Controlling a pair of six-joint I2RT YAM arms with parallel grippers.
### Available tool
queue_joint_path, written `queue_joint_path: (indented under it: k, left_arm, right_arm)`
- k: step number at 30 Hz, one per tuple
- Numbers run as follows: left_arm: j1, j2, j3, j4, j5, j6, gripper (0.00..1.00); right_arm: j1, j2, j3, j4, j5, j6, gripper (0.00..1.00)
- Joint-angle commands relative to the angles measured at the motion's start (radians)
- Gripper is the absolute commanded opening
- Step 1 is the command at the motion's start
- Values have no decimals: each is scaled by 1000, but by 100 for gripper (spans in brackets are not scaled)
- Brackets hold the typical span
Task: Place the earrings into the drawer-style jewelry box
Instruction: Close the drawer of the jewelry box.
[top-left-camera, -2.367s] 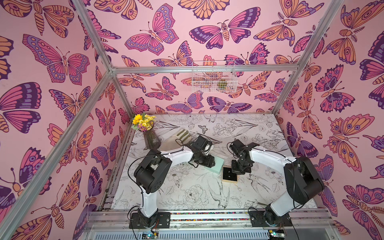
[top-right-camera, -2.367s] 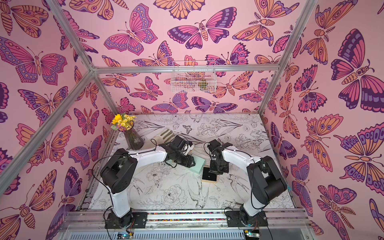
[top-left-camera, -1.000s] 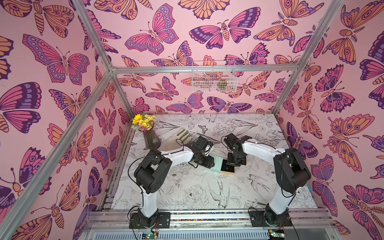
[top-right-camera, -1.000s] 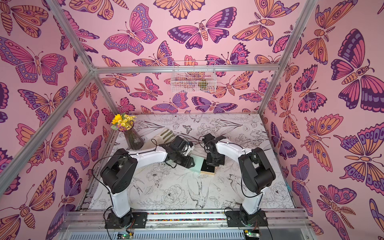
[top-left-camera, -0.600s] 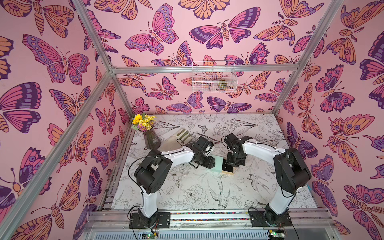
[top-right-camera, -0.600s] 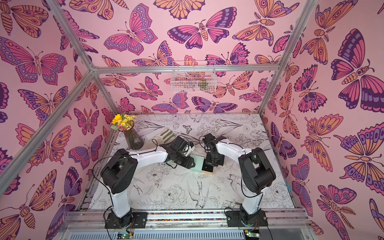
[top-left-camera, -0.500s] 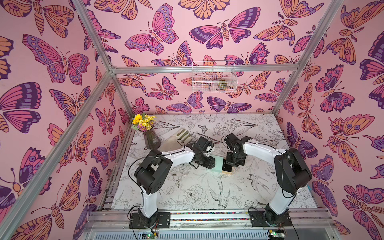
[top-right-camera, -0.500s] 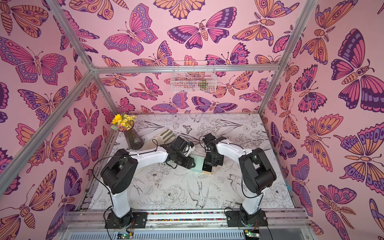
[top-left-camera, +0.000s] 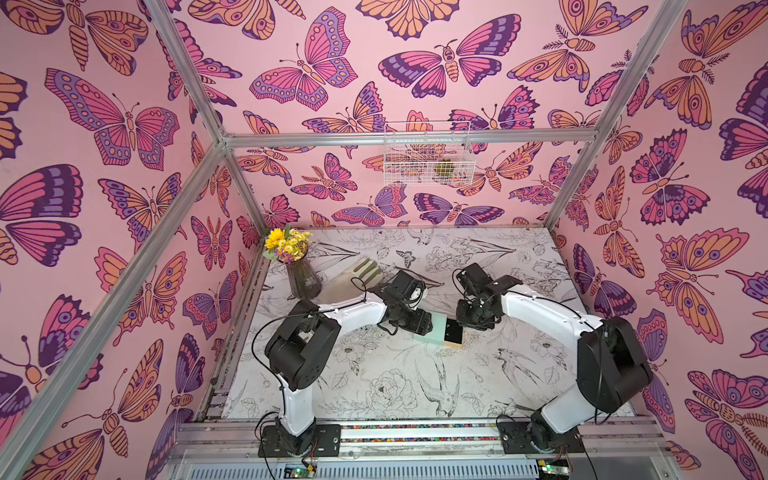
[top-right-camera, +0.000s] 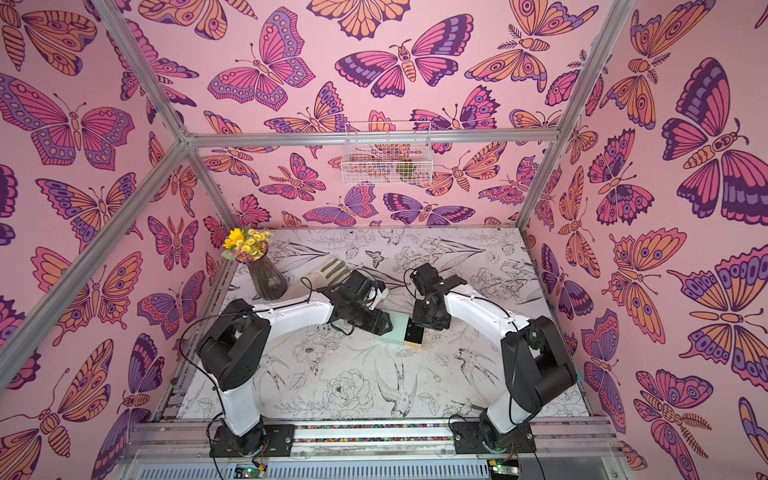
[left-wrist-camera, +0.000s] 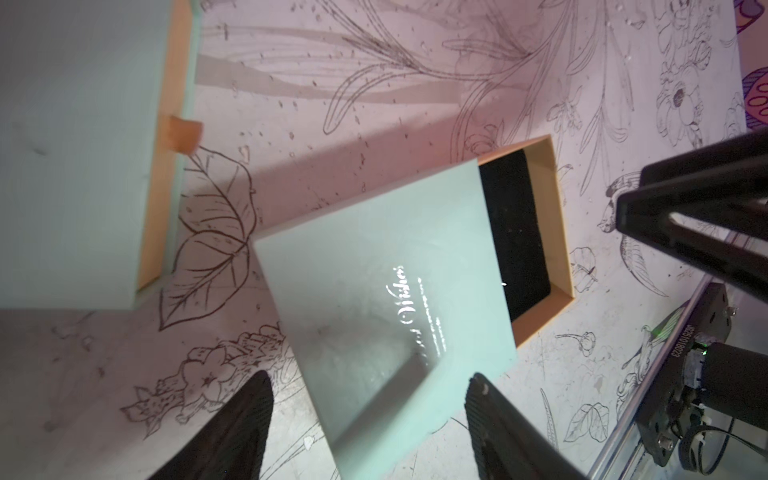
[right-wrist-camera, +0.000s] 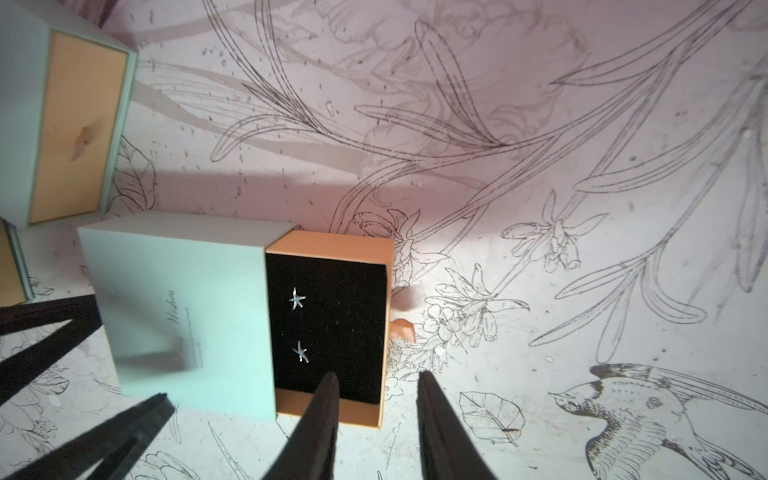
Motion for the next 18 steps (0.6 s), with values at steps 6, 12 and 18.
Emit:
queue_joint_path:
  k: [6, 12, 18]
  left_arm:
    - [3, 24, -7, 32, 94, -11, 65]
    - [-9, 41, -6, 41, 130, -9, 65]
    - [-20, 41, -13, 58, 140, -18, 64]
  right_arm:
    - [-16, 108, -28, -12, 4, -18, 8]
    - [-16, 140, -23, 158, -220, -38, 7]
    - [-16, 165, -29, 263, -354, -47, 7]
